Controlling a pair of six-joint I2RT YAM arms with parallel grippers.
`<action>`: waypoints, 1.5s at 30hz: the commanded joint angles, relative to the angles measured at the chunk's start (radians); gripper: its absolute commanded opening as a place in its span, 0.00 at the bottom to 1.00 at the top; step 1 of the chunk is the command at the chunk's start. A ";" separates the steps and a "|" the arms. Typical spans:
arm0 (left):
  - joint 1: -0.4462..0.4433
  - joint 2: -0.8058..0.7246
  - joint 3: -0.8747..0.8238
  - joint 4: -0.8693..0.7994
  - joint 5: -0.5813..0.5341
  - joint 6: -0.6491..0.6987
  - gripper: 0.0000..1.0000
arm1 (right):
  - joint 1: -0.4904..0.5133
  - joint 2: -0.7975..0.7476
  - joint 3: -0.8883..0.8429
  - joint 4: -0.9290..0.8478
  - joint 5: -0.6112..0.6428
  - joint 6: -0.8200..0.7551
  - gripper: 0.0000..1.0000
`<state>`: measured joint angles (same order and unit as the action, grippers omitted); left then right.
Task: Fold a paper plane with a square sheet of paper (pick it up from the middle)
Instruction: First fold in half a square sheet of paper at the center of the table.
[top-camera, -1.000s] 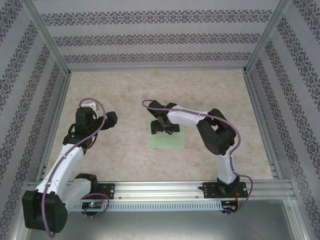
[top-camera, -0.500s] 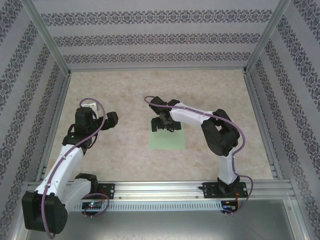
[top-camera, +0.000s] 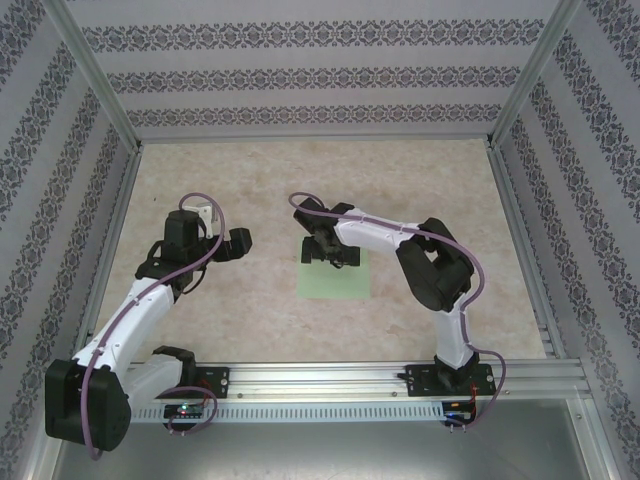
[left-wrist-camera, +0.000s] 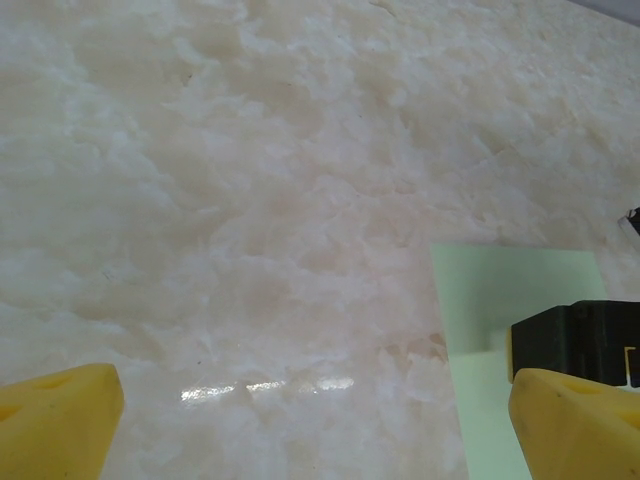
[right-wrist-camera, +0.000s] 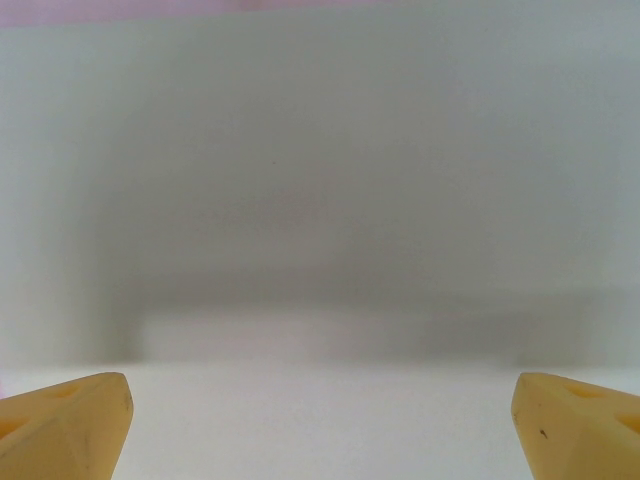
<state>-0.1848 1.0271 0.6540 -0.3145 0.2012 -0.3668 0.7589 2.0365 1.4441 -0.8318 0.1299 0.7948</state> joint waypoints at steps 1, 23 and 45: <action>-0.008 -0.005 0.026 0.026 0.000 0.026 1.00 | -0.007 0.040 -0.015 0.015 0.001 0.000 0.98; -0.008 0.005 0.030 0.012 -0.009 0.031 1.00 | -0.012 -0.032 -0.048 0.048 -0.024 -0.034 0.66; -0.010 -0.005 0.042 0.005 -0.002 0.011 1.00 | -0.082 -0.295 -0.118 0.287 -0.350 -0.033 0.15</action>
<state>-0.1848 1.0313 0.6643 -0.3161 0.1970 -0.3595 0.6987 1.8030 1.3628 -0.6731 -0.1043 0.7357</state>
